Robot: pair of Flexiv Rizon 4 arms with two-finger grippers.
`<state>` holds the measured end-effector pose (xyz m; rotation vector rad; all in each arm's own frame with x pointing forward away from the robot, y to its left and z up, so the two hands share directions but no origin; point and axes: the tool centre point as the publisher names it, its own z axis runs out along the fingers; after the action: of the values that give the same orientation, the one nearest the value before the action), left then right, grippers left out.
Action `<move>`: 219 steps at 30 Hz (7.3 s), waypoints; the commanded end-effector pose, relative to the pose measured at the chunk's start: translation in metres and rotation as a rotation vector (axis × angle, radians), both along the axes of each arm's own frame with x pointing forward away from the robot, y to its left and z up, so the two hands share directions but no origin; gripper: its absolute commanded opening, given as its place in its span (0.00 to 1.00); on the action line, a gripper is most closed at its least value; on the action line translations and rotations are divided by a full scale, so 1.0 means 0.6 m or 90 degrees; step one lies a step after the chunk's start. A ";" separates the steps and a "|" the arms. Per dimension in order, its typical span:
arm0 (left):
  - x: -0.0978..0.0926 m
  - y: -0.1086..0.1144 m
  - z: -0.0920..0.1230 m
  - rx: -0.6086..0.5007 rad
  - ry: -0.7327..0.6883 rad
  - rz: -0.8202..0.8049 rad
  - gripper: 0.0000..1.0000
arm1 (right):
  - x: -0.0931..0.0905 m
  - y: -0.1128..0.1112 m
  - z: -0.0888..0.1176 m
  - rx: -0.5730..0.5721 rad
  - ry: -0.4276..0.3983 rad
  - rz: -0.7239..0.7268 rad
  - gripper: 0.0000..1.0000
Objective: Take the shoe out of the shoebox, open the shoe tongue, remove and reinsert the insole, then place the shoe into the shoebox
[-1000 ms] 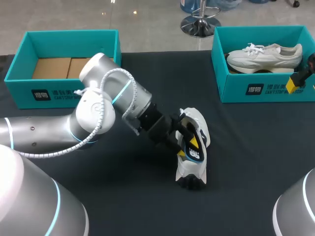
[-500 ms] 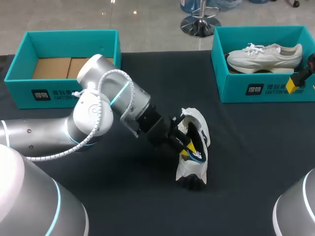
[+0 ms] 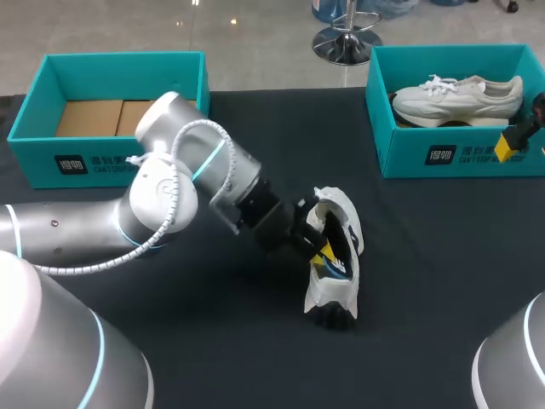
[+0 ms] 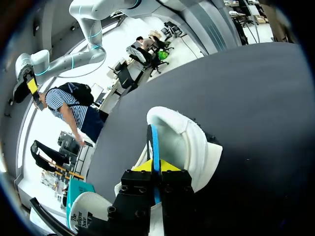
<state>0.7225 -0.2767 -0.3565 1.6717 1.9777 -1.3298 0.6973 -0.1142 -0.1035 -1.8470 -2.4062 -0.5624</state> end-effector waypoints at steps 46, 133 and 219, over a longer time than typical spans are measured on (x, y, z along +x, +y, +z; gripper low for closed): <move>0.000 0.008 0.003 0.021 -0.021 -0.030 0.00 | 0.005 0.001 0.001 -0.001 0.004 0.001 1.00; -0.009 -0.017 0.008 0.352 -0.212 -0.114 0.00 | 0.005 0.001 0.001 -0.001 0.004 0.001 1.00; 0.074 -0.020 -0.016 0.420 -0.461 -0.055 1.00 | 0.005 0.001 0.001 -0.001 0.004 0.001 1.00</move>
<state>0.7677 -0.2890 -0.3664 2.1007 1.9573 0.0170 0.6973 -0.1142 -0.1034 -1.8472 -2.4062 -0.5620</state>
